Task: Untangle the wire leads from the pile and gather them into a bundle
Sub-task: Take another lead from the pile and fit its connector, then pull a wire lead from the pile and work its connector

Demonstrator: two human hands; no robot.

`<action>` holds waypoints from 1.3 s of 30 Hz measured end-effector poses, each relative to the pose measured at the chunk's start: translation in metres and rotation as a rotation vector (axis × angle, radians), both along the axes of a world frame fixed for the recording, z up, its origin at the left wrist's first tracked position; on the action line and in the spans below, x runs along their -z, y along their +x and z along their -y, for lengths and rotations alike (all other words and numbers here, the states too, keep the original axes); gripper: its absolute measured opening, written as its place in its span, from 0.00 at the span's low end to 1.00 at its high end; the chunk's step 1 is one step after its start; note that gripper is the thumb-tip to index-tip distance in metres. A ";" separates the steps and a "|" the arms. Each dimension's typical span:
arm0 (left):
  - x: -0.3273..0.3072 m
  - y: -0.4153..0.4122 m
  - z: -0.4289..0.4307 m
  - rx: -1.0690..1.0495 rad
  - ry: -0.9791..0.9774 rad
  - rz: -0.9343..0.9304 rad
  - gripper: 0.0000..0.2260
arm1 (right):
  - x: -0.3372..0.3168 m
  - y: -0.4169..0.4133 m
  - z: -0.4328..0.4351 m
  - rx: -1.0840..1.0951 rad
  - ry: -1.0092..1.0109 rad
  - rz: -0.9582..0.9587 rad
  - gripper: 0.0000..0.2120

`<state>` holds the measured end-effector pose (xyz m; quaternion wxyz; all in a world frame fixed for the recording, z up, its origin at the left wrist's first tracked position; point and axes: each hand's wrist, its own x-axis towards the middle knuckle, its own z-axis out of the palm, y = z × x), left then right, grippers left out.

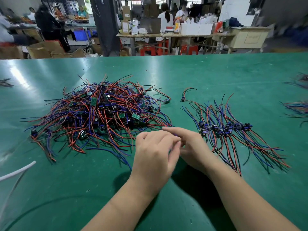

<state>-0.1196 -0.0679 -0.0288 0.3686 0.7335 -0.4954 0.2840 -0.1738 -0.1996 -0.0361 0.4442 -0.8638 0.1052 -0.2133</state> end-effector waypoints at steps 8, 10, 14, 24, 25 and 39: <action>0.002 -0.007 0.001 0.266 -0.054 -0.134 0.19 | -0.014 -0.004 0.005 -0.013 0.423 0.146 0.12; 0.003 -0.004 0.001 0.236 -0.138 -0.253 0.16 | -0.015 -0.005 0.005 -0.027 0.567 0.214 0.10; 0.003 0.007 0.001 0.058 -0.196 -0.493 0.05 | -0.019 -0.007 0.003 -0.114 0.875 0.272 0.09; -0.011 0.022 0.003 0.467 -0.357 -1.514 0.16 | -0.026 -0.018 -0.005 -0.482 0.829 0.067 0.16; -0.012 0.022 0.002 0.485 -0.370 -1.532 0.13 | -0.025 -0.017 -0.007 -0.513 0.781 0.007 0.16; -0.019 0.020 -0.006 0.668 -0.181 -1.628 0.12 | -0.024 -0.005 0.000 -0.132 0.975 0.056 0.11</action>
